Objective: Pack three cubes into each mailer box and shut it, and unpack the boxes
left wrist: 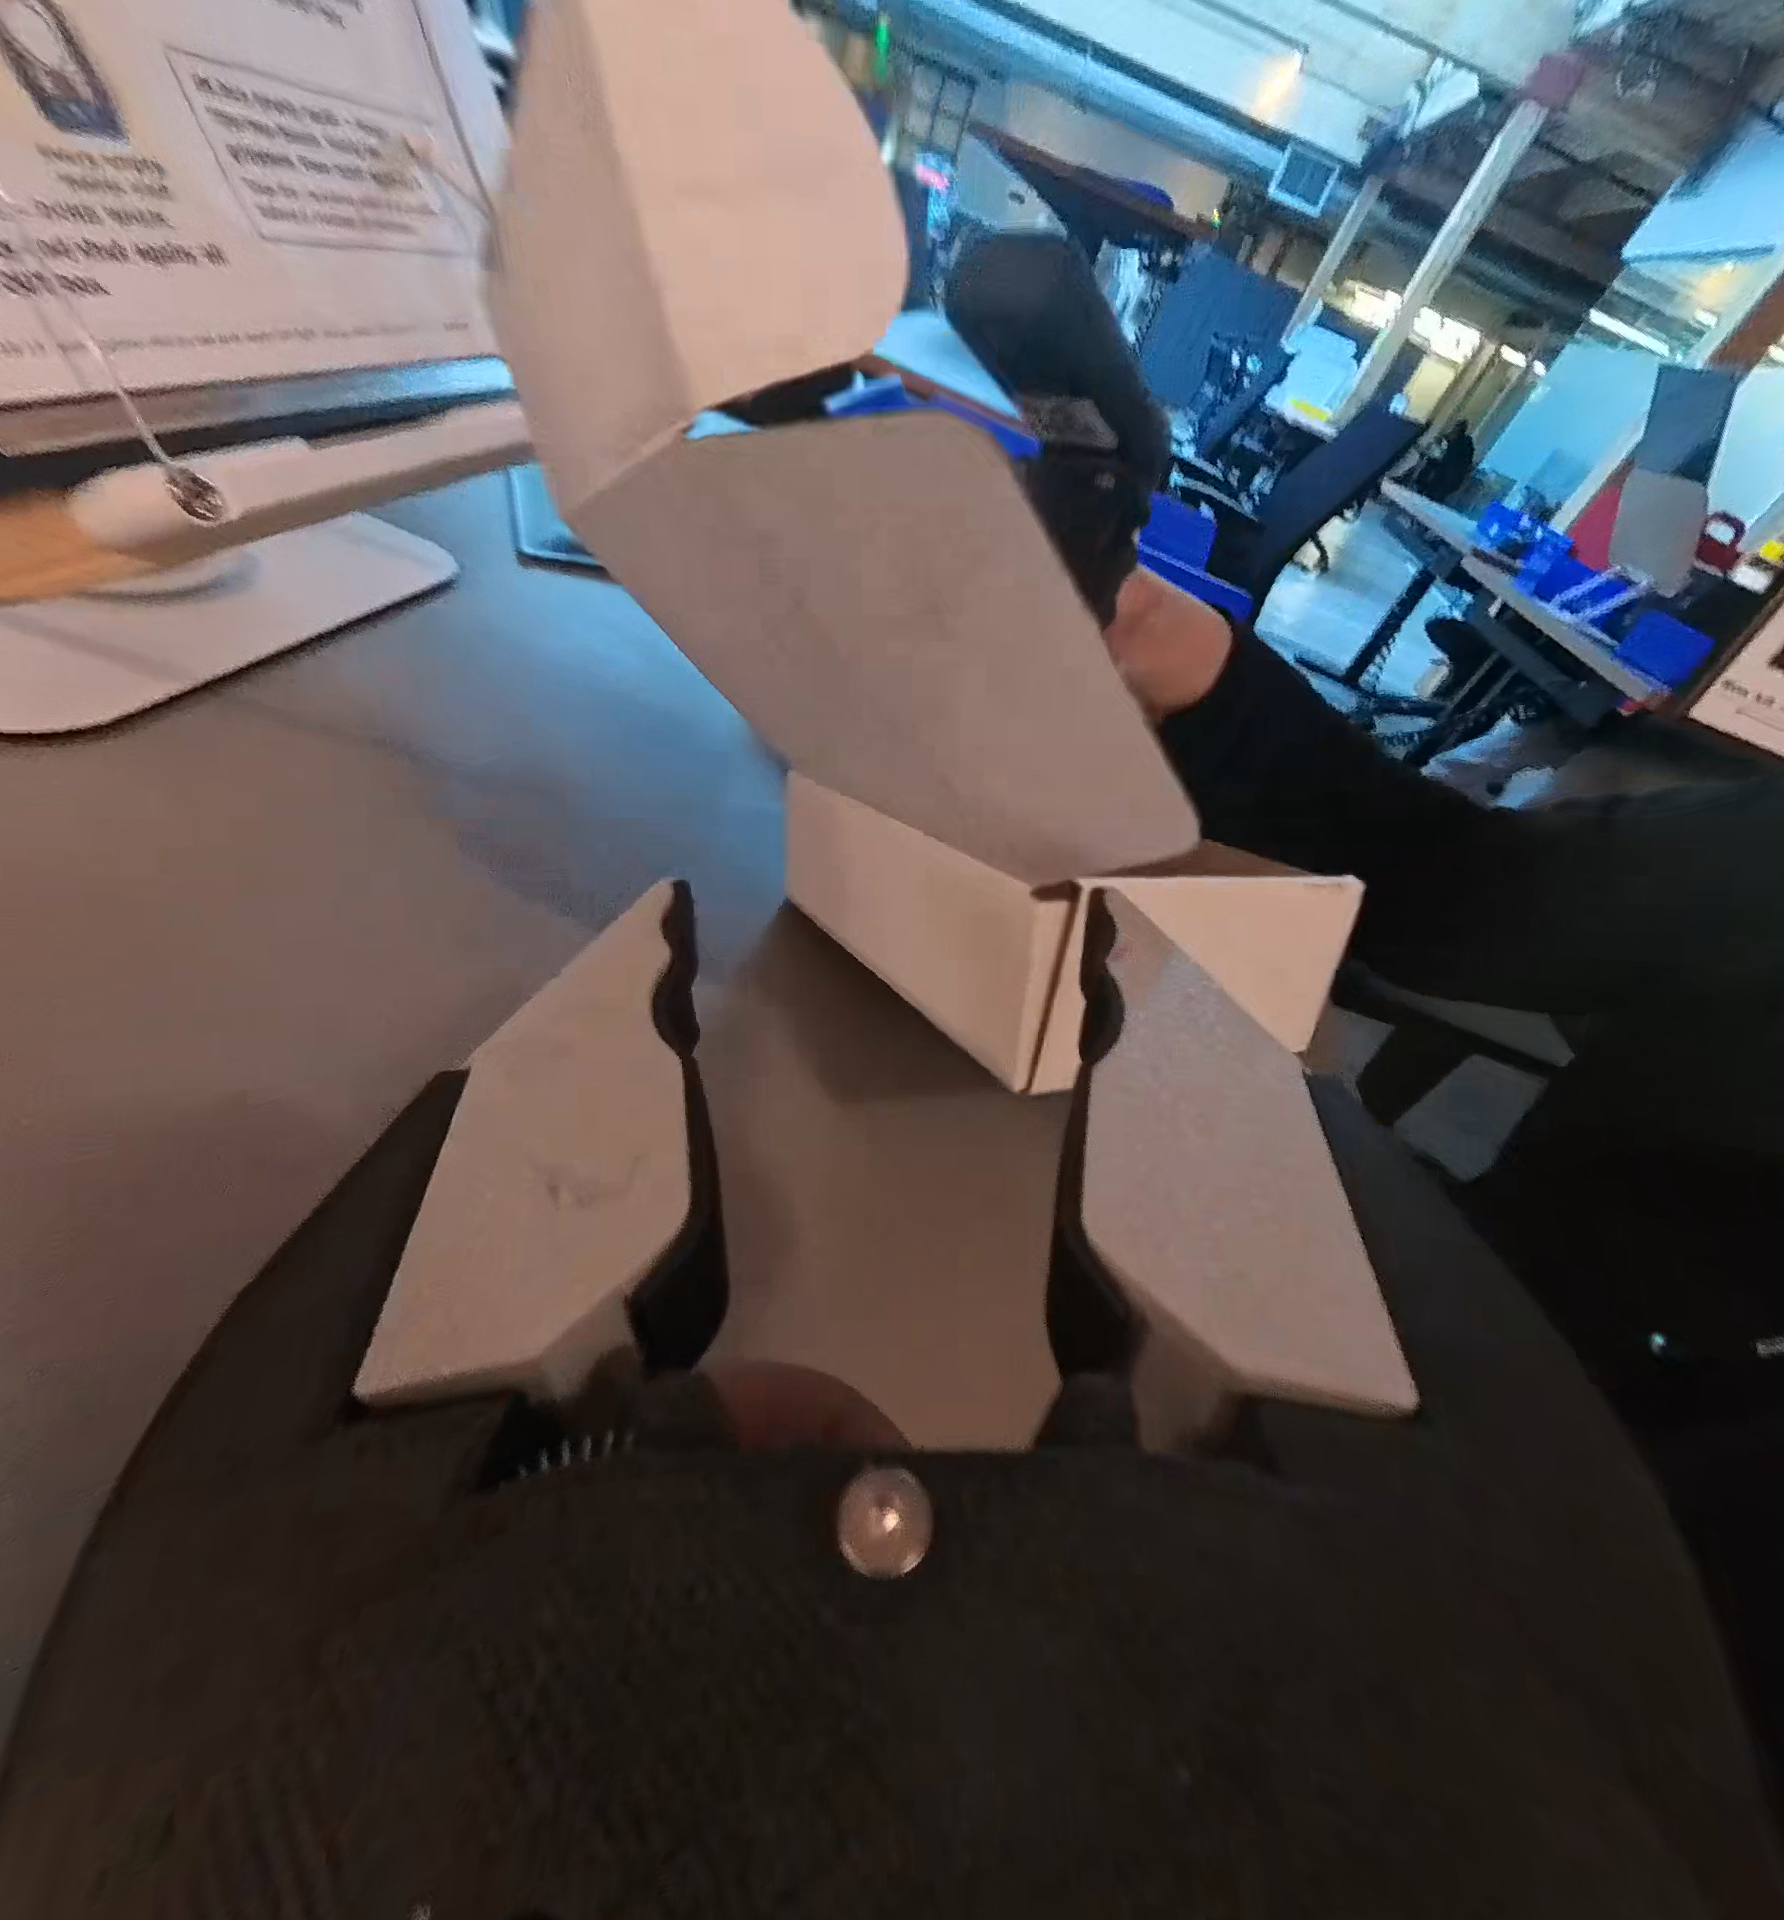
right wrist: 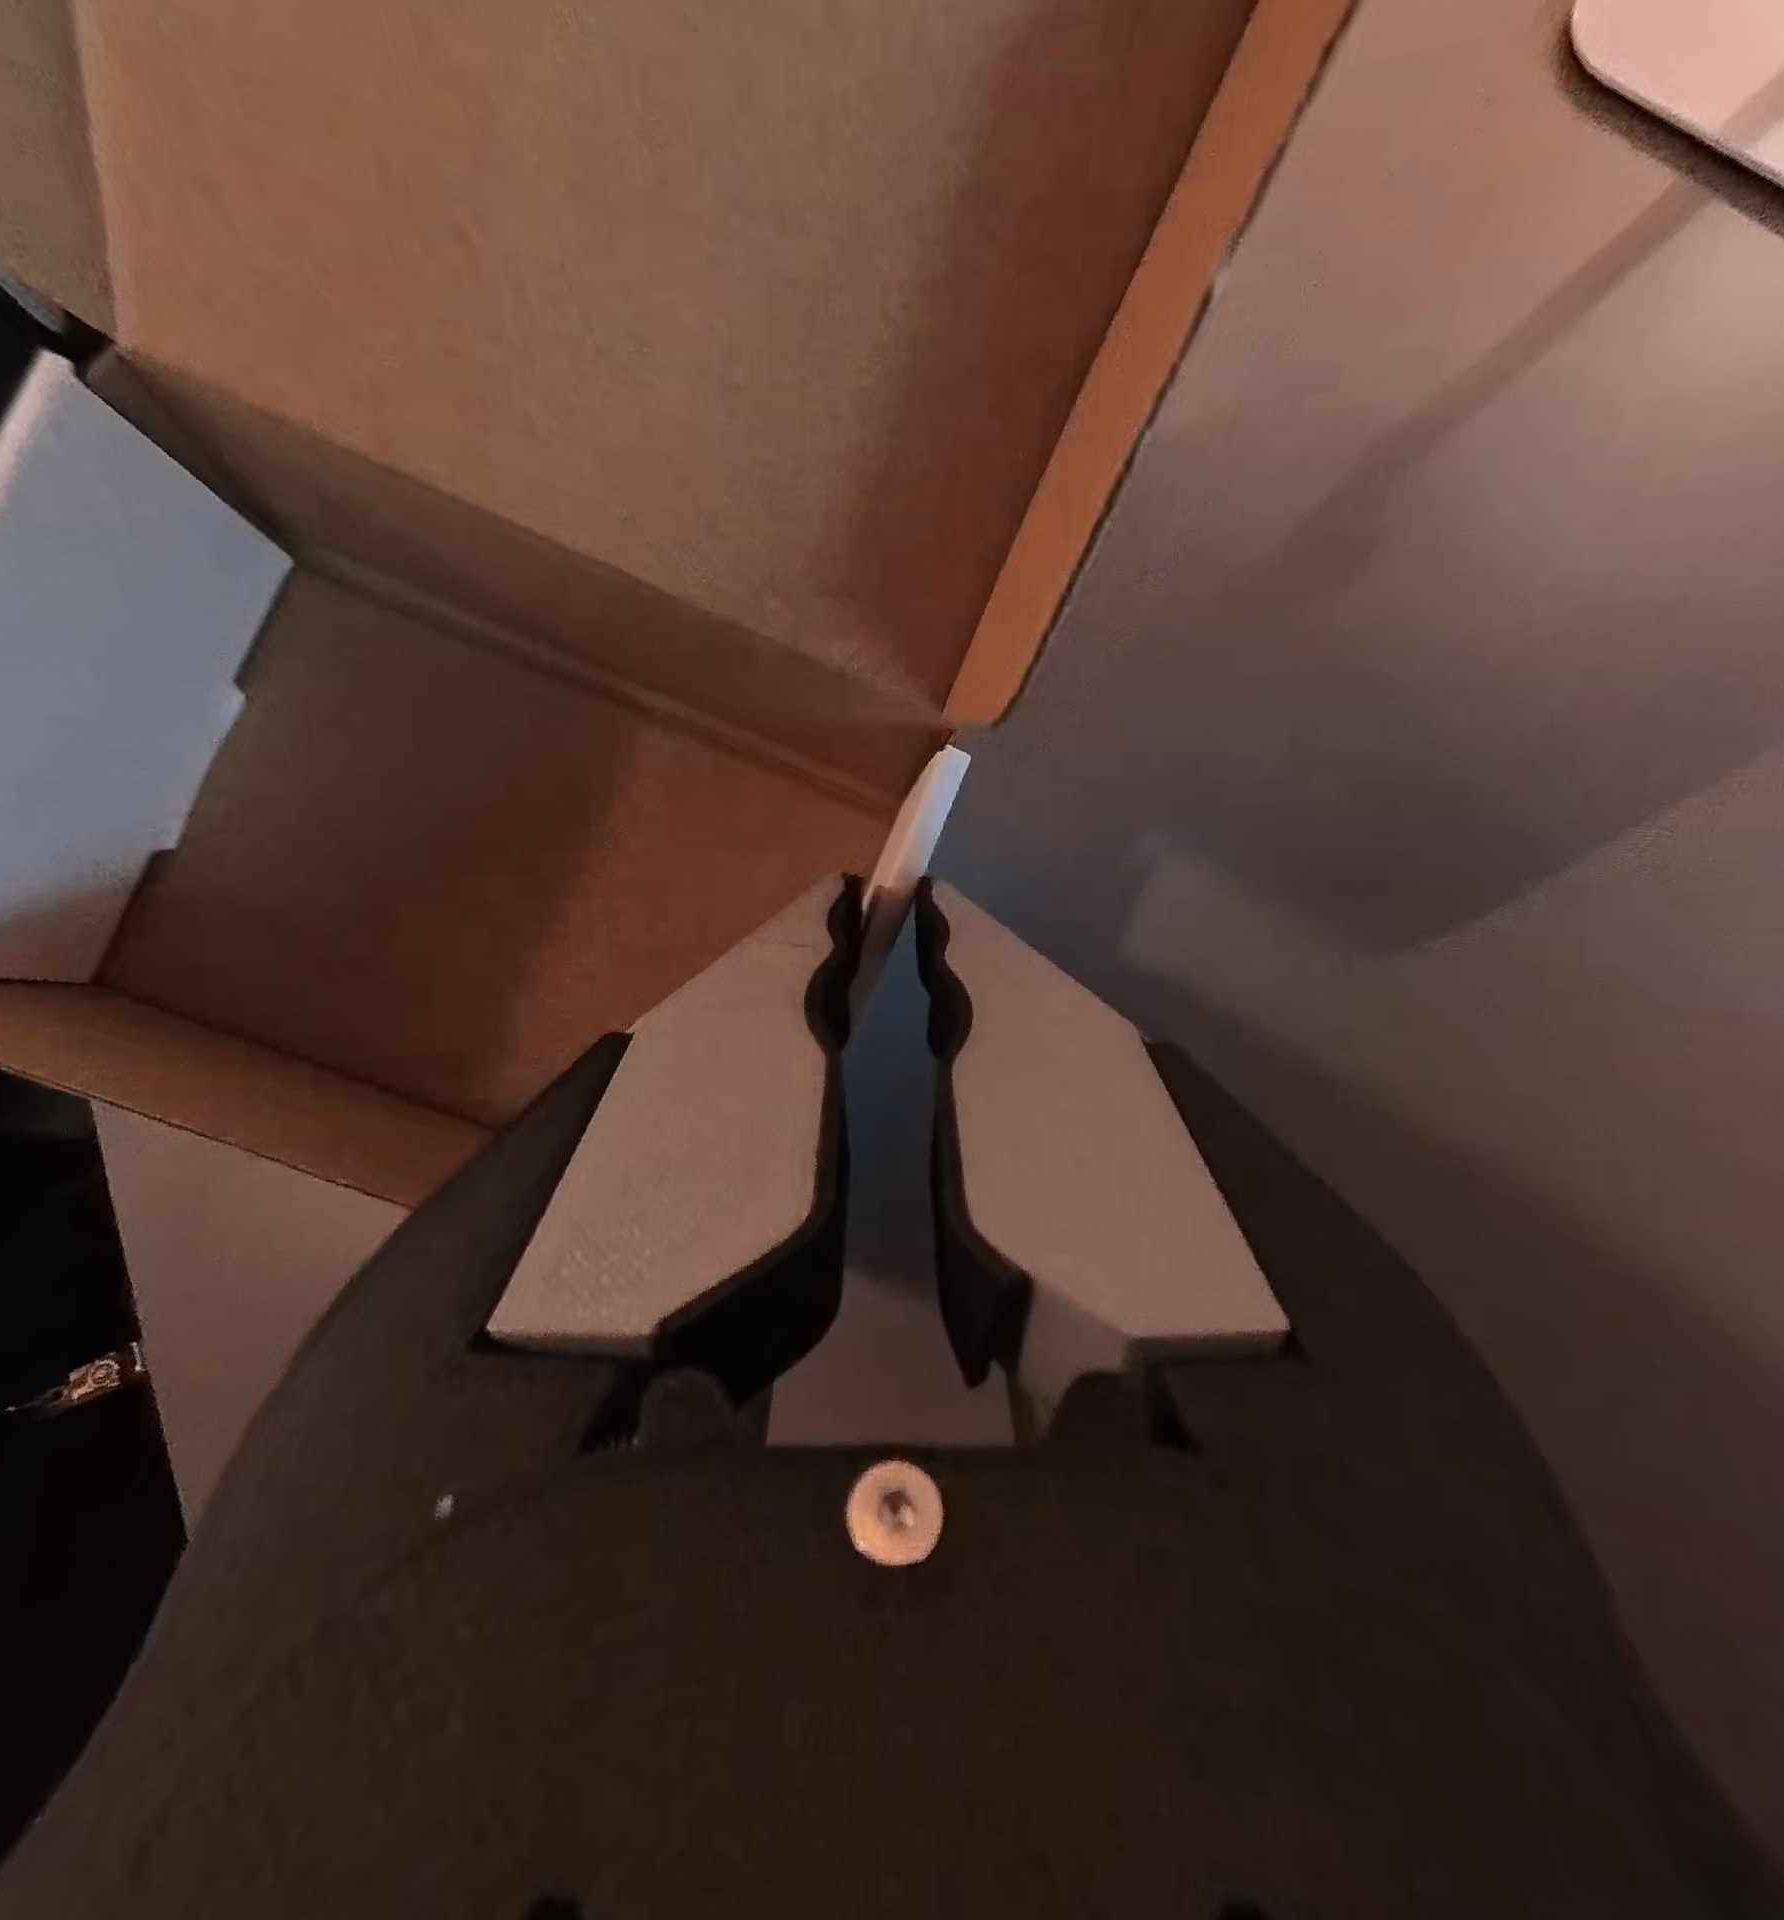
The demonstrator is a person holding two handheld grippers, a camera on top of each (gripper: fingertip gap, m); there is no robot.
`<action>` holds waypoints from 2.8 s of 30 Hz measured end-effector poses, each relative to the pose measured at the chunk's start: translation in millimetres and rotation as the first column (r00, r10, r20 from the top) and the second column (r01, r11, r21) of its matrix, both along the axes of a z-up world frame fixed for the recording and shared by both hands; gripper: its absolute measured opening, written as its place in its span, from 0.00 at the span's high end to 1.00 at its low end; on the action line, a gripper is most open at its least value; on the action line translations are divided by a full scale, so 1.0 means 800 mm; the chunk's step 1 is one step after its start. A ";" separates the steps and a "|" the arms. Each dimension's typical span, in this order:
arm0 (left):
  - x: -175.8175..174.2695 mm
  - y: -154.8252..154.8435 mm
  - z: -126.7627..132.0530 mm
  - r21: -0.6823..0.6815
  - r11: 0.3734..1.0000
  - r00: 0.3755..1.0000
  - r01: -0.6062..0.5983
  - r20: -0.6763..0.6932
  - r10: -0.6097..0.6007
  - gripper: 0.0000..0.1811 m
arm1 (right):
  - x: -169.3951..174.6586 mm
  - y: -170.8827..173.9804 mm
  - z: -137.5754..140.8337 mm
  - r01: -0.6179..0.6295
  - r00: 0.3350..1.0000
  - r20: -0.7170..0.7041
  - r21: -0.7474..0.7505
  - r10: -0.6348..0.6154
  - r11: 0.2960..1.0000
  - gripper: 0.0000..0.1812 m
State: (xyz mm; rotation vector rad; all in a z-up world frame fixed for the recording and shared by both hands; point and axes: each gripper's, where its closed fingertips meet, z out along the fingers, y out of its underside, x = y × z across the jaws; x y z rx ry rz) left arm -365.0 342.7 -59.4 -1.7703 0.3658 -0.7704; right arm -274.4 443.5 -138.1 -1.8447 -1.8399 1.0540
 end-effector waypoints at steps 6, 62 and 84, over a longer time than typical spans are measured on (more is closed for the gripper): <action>0.018 -0.017 0.016 0.082 0.991 0.994 0.103 0.024 -0.106 0.65 | 0.001 -0.003 0.001 -0.011 1.000 0.004 0.053 0.011 0.999 0.96; 0.060 -0.049 0.027 0.220 0.918 0.933 0.329 0.072 -0.351 0.63 | 0.002 -0.025 0.006 -0.079 0.996 -0.034 0.093 0.083 0.992 0.93; 0.025 0.019 0.006 0.295 0.954 0.891 -0.045 -0.420 0.172 0.71 | -0.007 -0.023 0.005 -0.042 0.996 -0.065 0.152 0.053 0.987 0.89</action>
